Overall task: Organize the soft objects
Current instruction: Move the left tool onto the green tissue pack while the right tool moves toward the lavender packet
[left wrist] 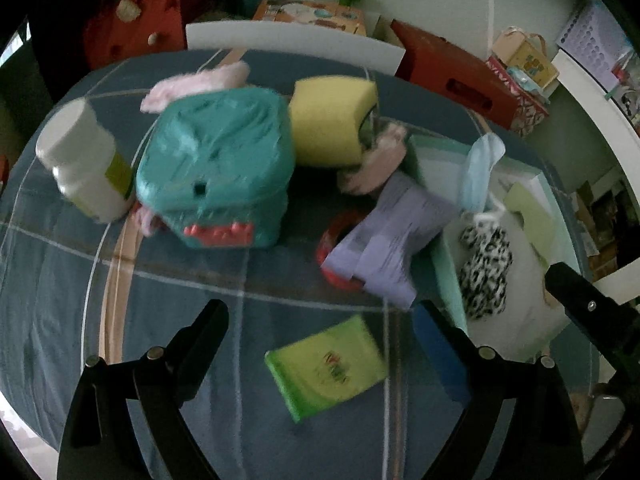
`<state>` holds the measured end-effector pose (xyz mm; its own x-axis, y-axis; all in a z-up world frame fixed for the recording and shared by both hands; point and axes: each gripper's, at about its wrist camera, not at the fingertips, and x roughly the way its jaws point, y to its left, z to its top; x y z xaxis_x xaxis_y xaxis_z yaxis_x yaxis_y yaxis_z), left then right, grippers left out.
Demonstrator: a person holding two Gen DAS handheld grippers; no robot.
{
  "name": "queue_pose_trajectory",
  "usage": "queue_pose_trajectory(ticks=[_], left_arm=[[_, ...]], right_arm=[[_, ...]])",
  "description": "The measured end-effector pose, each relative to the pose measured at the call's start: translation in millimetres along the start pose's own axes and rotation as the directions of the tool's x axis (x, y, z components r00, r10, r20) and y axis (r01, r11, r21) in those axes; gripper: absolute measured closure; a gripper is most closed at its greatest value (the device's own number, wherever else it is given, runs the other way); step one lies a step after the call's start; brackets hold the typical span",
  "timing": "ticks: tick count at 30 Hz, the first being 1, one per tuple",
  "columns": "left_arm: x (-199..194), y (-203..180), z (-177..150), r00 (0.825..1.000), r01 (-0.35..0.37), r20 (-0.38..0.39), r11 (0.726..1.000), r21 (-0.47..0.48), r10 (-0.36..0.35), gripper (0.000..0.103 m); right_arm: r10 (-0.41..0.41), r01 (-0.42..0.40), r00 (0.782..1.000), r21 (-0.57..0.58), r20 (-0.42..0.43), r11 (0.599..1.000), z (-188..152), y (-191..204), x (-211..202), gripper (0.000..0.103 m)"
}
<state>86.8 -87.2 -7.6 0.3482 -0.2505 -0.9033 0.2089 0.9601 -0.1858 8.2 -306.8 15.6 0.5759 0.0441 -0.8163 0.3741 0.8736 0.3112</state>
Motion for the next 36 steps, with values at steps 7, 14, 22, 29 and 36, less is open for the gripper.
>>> queue_pose_trajectory(ticks=[7,14,22,29,36], left_arm=[[2,15,-11,0.999,0.005,-0.032,1.0,-0.011,-0.005,0.009],[9,14,-14,0.997,0.016,-0.072,1.0,0.002,-0.016,0.009],[18,-8,-15,0.995,0.009,-0.099,0.998,0.065,-0.003,0.009],[31,-32,-19,0.992,-0.017,-0.126,0.993,0.113,0.032,0.009],[52,-54,-18,0.985,-0.063,-0.15,0.988,0.14,0.084,0.009]], right_arm=[[0.012,-0.014,0.998,-0.036,-0.056,0.999,-11,20,6,0.0],[-0.007,0.0,0.996,-0.075,-0.094,0.997,-14,28,15,0.0],[-0.035,0.027,0.993,-0.075,-0.109,0.997,-12,23,20,0.0],[-0.04,0.031,0.992,-0.077,-0.119,0.997,-12,22,23,0.0],[-0.047,0.036,0.991,-0.09,-0.127,0.995,-12,25,26,0.0]])
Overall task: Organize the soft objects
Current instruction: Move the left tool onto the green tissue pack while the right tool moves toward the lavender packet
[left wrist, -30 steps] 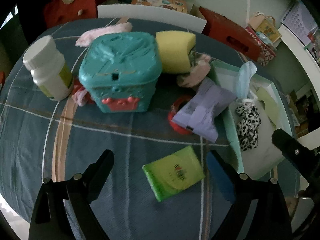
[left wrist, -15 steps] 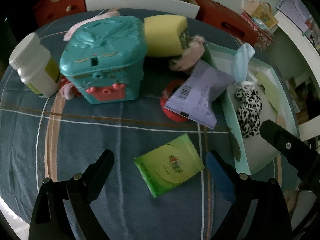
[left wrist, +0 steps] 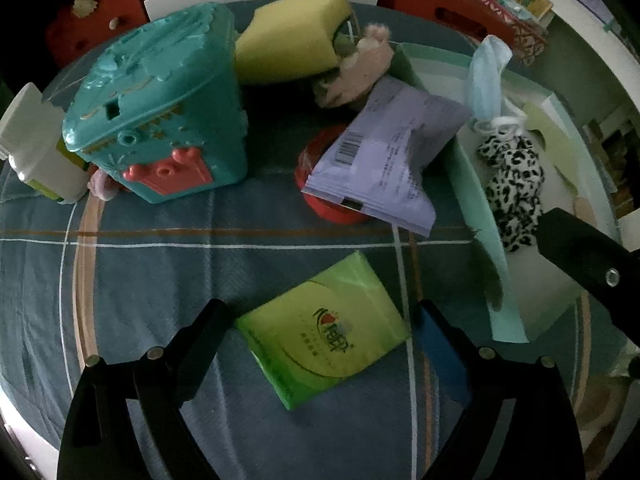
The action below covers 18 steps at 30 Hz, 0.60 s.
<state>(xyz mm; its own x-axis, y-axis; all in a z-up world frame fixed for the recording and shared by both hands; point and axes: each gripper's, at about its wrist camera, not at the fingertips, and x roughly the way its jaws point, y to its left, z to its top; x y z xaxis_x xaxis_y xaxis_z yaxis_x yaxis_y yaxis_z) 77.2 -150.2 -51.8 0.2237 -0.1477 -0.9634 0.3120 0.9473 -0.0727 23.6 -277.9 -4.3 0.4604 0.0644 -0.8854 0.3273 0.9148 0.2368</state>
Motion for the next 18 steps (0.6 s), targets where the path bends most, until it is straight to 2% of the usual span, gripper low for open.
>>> queue_pose_trajectory(ticks=[8,11,18], left_arm=[[11,-6,3,1.0,-0.021,0.013,0.999,-0.026,0.021,0.011],[7,-1,-1,0.999,-0.028,0.022,0.999,-0.031,0.029,0.025],[11,11,-1,0.999,0.016,0.039,0.998,-0.062,-0.014,0.025]], right_arm=[[-0.003,0.003,1.0,-0.008,-0.006,1.0,-1,2,2,0.0],[-0.004,0.004,1.0,-0.006,-0.003,1.0,-1,1,2,0.0],[-0.009,0.009,1.0,-0.008,-0.004,1.0,0,2,3,0.0]])
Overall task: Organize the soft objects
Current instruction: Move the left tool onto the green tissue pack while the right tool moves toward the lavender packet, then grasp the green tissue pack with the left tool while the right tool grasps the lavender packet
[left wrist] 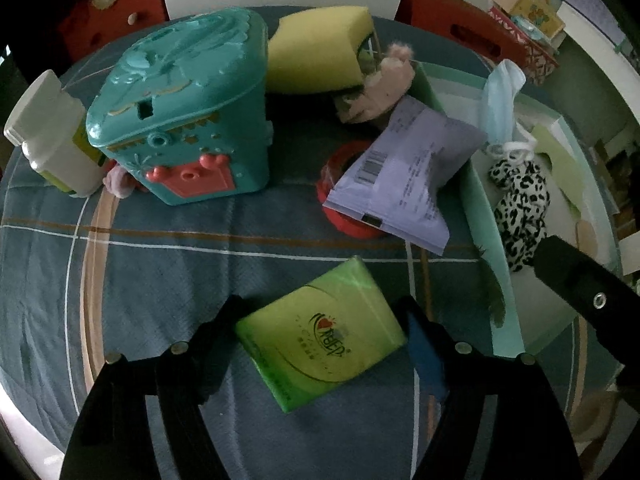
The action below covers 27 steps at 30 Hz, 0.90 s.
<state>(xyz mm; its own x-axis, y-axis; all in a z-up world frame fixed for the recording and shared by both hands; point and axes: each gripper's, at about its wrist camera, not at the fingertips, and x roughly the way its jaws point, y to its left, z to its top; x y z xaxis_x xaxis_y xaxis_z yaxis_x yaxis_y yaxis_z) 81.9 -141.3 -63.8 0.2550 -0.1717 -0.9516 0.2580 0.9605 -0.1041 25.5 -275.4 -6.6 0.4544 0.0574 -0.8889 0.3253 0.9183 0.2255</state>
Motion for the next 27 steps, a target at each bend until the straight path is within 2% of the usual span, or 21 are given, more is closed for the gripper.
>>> queue_pose_trajectory(ticks=[9,14,18,22,27], left_arm=[[-20,47,4,0.997,0.074,0.021,0.99,-0.124,-0.072,0.025],[-29,78,8,0.997,0.056,0.055,0.978,-0.203,-0.045,0.025],[-34,102,8,0.996,0.071,0.077,0.96,-0.272,-0.051,0.025],[-38,127,8,0.994,0.08,0.097,0.939,-0.335,-0.05,0.025],[-49,160,8,0.991,0.062,0.133,0.914,-0.401,-0.009,0.025]], right_arm=[[0.037,-0.034,0.999,-0.058,0.04,0.998,0,14,0,0.0],[0.085,-0.078,0.995,-0.118,0.059,0.99,-1,34,2,0.0],[0.112,-0.096,0.99,-0.183,0.082,0.978,0,53,5,0.0],[0.106,-0.085,0.991,-0.219,0.088,0.972,0,65,10,0.0],[0.069,-0.044,0.993,-0.244,0.095,0.969,5,77,21,0.0]])
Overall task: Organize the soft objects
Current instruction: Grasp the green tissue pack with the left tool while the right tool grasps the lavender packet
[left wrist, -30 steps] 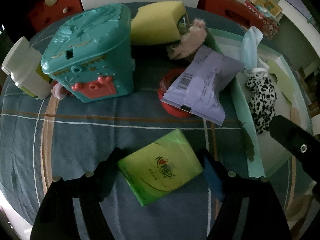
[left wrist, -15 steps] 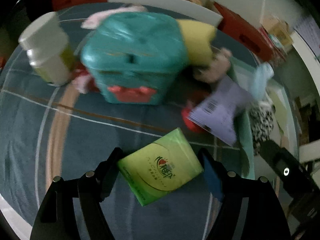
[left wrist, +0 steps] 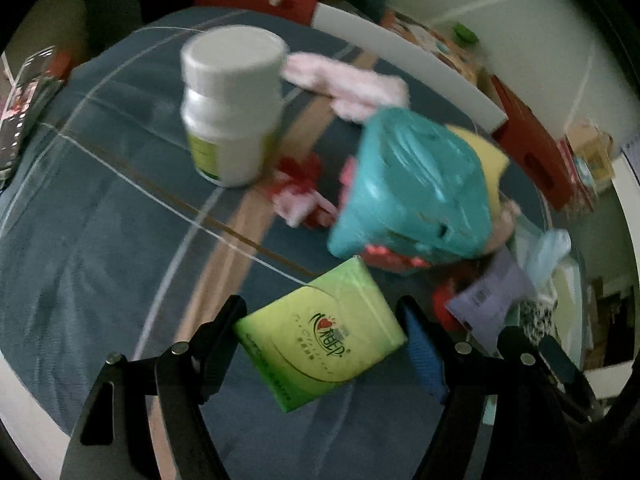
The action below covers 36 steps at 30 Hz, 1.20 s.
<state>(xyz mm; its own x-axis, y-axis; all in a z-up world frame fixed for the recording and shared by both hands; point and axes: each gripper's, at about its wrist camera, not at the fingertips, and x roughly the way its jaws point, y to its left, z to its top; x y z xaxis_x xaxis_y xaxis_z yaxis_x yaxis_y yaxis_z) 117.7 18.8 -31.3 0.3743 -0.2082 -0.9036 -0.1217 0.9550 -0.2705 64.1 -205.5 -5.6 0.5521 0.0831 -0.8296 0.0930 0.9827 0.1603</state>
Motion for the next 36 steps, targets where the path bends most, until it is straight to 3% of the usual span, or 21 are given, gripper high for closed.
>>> queue_pose_trajectory(ticks=[9,21,28,36], left_arm=[[3,3,7,0.999,0.038,-0.001,0.998,-0.053,-0.038,0.025],[-4,12,3,0.998,0.059,-0.011,0.996,-0.073,-0.06,0.025],[-3,11,3,0.998,0.063,-0.017,0.995,-0.073,-0.064,0.025],[-2,12,4,0.998,0.066,-0.02,0.995,-0.073,-0.067,0.025]], right_arm=[[0.009,-0.009,1.0,-0.007,-0.024,1.0,7,17,17,0.001],[-0.084,0.083,0.996,-0.047,-0.022,0.995,14,27,32,0.017],[-0.059,0.056,0.997,-0.055,-0.046,0.997,11,35,41,0.02],[-0.033,0.033,0.997,0.0,-0.067,0.999,11,23,47,0.035]])
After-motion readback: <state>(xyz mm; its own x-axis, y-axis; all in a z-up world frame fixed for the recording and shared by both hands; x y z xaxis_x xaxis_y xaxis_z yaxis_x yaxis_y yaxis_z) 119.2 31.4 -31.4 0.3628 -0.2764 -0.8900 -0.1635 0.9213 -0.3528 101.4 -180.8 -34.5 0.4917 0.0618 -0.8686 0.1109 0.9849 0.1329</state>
